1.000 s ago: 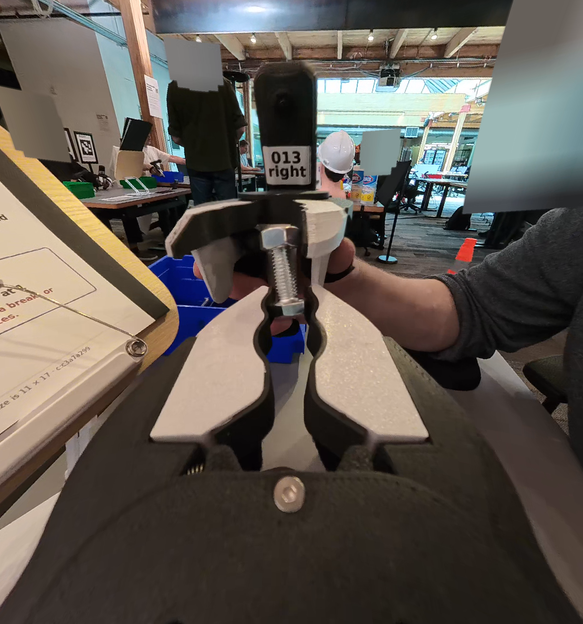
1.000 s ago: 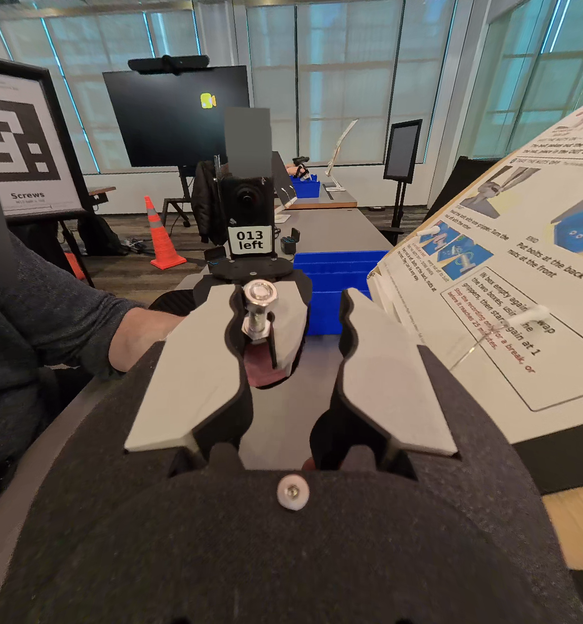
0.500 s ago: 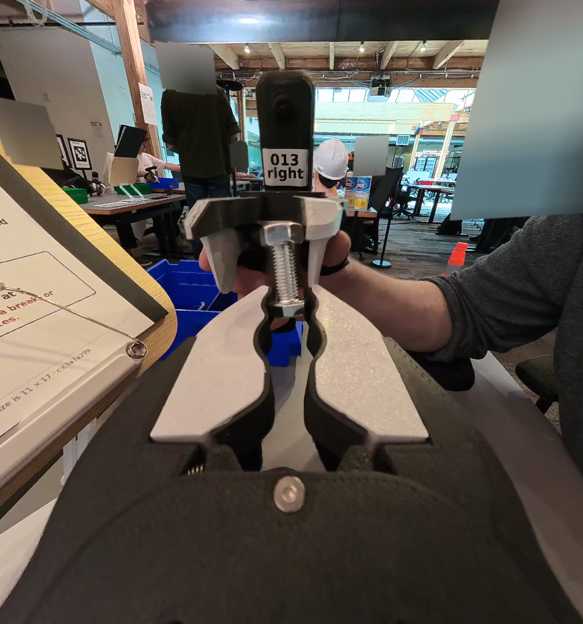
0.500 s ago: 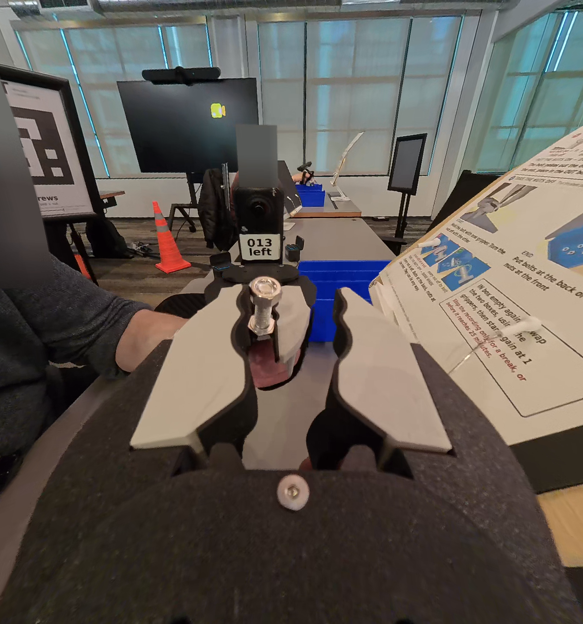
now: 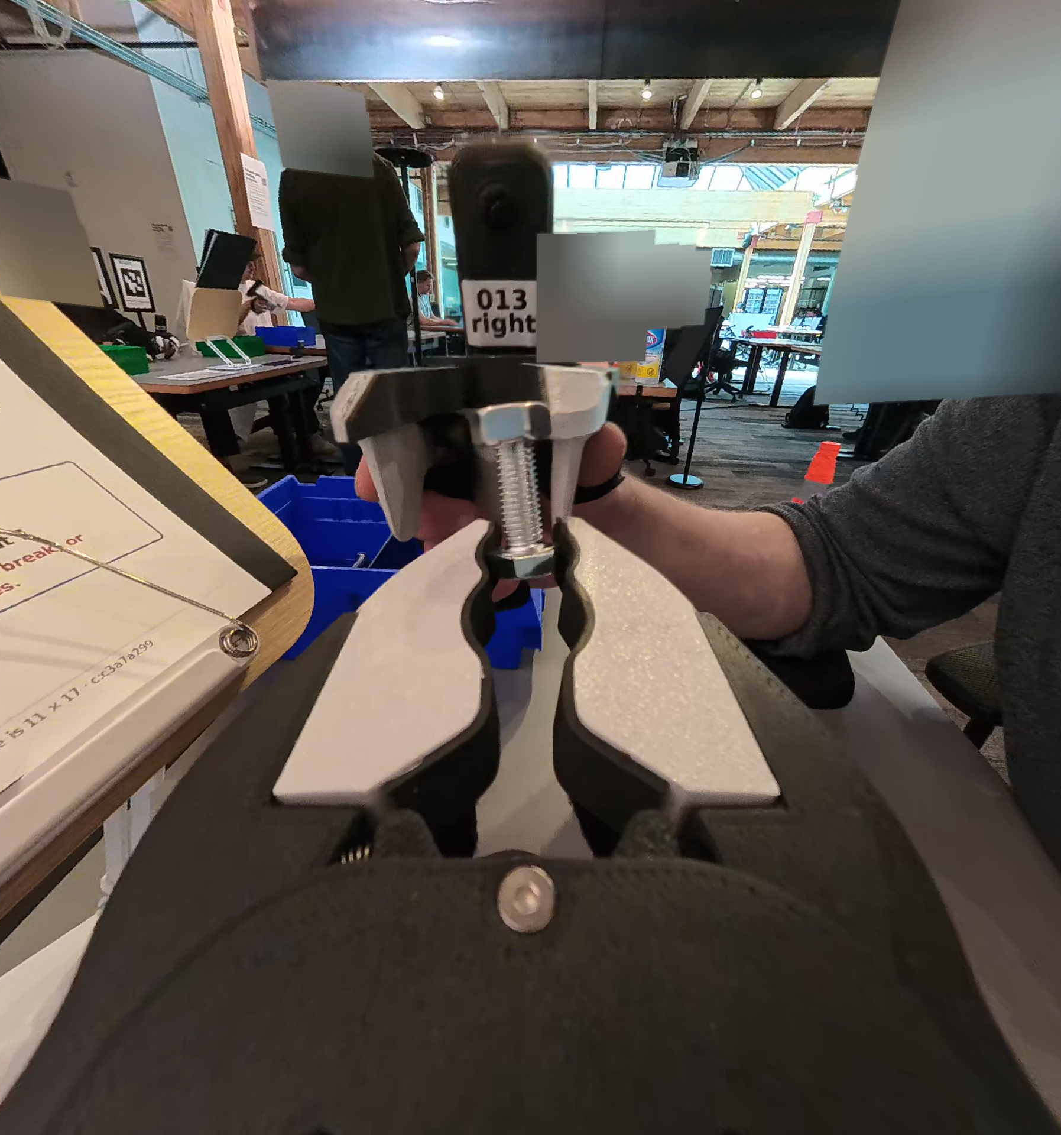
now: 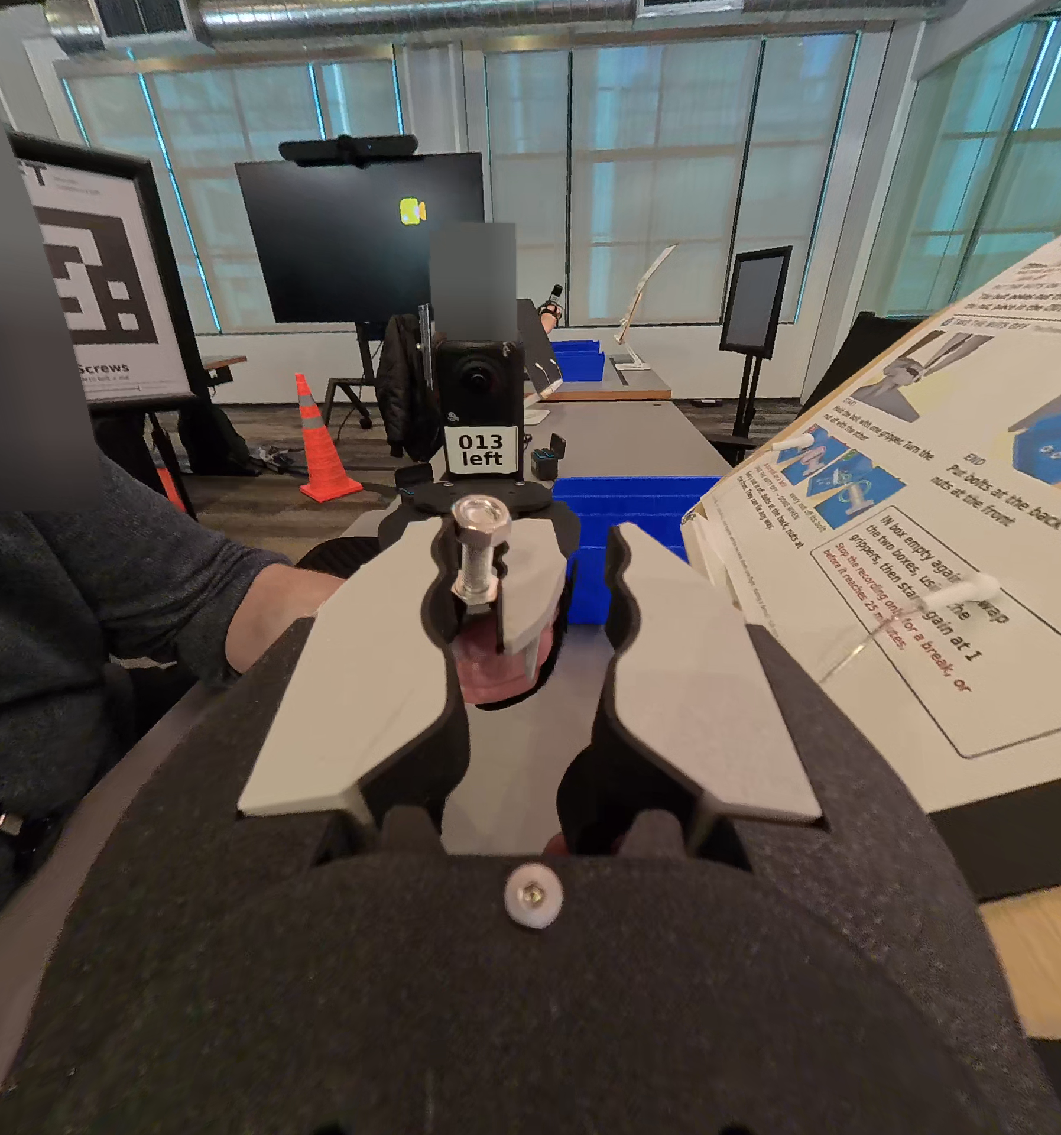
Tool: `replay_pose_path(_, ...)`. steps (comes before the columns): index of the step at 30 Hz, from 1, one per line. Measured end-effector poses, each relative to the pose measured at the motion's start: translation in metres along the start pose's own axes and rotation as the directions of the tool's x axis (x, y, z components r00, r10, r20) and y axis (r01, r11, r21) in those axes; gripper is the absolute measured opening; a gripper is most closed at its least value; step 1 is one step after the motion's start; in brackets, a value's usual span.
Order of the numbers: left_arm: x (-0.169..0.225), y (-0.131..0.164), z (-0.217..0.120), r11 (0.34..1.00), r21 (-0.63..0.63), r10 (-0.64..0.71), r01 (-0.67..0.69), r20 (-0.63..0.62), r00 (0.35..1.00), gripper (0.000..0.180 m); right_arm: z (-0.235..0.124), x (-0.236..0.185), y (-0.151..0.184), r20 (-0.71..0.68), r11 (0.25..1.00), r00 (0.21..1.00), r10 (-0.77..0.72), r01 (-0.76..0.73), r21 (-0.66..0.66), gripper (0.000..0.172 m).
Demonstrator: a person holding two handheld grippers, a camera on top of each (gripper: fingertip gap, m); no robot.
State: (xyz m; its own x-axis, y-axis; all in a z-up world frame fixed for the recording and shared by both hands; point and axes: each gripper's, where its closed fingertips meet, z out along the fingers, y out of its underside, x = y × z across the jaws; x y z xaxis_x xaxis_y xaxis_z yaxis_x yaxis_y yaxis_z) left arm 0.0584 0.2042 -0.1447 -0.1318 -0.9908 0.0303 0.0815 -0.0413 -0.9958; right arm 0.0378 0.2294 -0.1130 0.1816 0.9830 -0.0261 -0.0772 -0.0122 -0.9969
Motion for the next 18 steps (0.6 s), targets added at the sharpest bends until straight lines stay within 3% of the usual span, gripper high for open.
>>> replay_pose_path(4,0.0,-0.002,-0.002,1.0,0.005,0.006,-0.006,-0.001,1.0,0.017,-0.011,0.012,0.0,-0.031,1.0,0.999,0.017,-0.017,0.013,0.042)
replay_pose_path(10,0.0,0.003,0.001,1.0,-0.011,-0.003,0.003,-0.009,1.0,0.017,0.001,-0.008,-0.004,0.023,1.0,0.999,-0.027,0.027,-0.004,0.045)
replay_pose_path(18,0.001,0.001,0.001,1.0,-0.006,0.003,-0.003,-0.013,1.0,0.017,-0.004,-0.003,-0.002,0.023,1.0,1.0,-0.017,0.017,-0.002,0.044)
